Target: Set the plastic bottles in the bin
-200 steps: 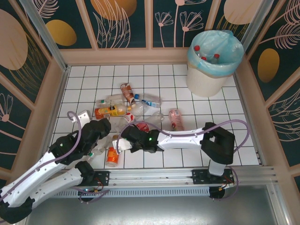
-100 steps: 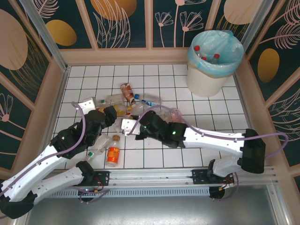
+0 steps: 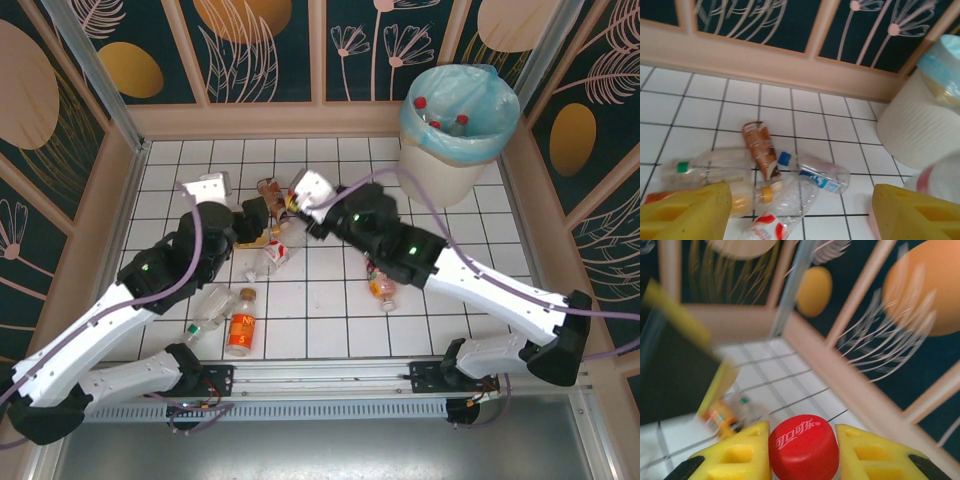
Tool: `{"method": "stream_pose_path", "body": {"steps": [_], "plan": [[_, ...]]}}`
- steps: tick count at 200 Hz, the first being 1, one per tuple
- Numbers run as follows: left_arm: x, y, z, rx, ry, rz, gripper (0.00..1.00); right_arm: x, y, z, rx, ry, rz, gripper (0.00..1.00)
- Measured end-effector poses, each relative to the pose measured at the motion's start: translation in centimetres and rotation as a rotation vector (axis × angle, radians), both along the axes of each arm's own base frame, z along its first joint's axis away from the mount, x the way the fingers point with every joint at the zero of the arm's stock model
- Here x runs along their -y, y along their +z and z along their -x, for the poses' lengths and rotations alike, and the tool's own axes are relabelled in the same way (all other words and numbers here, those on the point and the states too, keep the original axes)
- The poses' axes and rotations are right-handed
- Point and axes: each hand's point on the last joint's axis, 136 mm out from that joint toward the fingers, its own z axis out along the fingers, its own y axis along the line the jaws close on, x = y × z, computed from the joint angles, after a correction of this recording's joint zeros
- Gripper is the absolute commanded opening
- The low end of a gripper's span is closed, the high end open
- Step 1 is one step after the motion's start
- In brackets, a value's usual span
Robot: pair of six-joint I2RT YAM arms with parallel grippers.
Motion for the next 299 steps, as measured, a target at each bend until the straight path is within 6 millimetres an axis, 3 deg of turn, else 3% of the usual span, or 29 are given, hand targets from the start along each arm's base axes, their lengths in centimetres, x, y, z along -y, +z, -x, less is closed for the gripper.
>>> {"method": "stream_pose_path", "body": {"steps": [23,45,83,108,128,163,191,241,272,299], "plan": [[3.1,0.6,-1.2,0.003,-0.097,-0.026,0.74,3.5,6.2,-2.3,0.082,-0.1,-0.102,0.14],[6.9,2.1,-2.4,0.016,-0.208,-0.018,0.73,7.1,10.2,-4.3,0.155,-0.215,-0.155,0.12],[12.4,4.6,-3.7,0.065,-0.373,0.044,0.72,13.6,14.1,-8.0,0.239,-0.409,-0.218,0.08],[14.4,4.6,-4.1,0.069,-0.434,0.064,0.71,17.3,16.0,-10.5,0.268,-0.518,-0.267,0.07],[15.4,3.9,-4.3,0.058,-0.463,0.071,0.71,19.0,16.9,-11.8,0.293,-0.563,-0.301,0.06],[16.0,3.8,-4.2,0.064,-0.48,0.116,0.71,20.5,17.4,-13.8,0.338,-0.621,-0.334,0.07],[16.1,3.2,-4.3,0.055,-0.478,0.131,0.71,21.6,16.6,-16.0,0.35,-0.685,-0.354,0.07],[16.0,2.0,-4.2,0.031,-0.47,0.137,0.71,21.4,11.0,-20.0,0.284,-0.751,-0.35,0.07],[15.6,1.1,-3.9,0.019,-0.463,0.137,0.72,22.2,7.4,-21.6,0.225,-0.801,-0.34,0.07],[15.5,0.6,-3.8,0.008,-0.46,0.137,0.72,23.6,6.5,-22.0,0.21,-0.839,-0.38,0.07]]}}
